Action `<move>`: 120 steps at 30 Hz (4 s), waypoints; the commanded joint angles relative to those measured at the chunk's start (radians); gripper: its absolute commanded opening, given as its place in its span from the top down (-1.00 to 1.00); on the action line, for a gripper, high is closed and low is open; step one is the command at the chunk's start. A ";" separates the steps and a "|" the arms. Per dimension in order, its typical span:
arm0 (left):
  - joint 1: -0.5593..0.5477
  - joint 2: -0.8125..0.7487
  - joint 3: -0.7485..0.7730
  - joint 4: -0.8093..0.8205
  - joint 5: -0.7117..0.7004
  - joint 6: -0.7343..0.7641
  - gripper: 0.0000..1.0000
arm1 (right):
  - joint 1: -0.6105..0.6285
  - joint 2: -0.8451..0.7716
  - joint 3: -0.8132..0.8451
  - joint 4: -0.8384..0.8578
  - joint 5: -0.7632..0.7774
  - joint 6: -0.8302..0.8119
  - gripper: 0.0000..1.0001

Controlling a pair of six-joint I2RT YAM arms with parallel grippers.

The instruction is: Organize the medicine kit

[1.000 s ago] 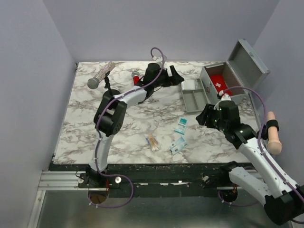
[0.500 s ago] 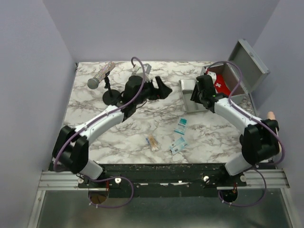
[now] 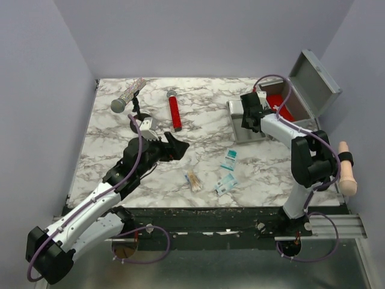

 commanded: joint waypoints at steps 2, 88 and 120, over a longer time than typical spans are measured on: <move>-0.007 -0.028 -0.072 -0.052 -0.007 -0.024 -0.89 | -0.007 0.074 0.075 -0.097 0.020 -0.013 0.05; -0.015 0.143 0.037 -0.112 -0.220 0.009 -0.78 | 0.369 -0.234 -0.181 0.460 -0.104 -0.651 -0.03; 0.023 0.985 0.443 -0.020 -0.320 0.006 0.70 | 0.371 -0.685 -0.477 0.250 -0.399 -0.154 0.50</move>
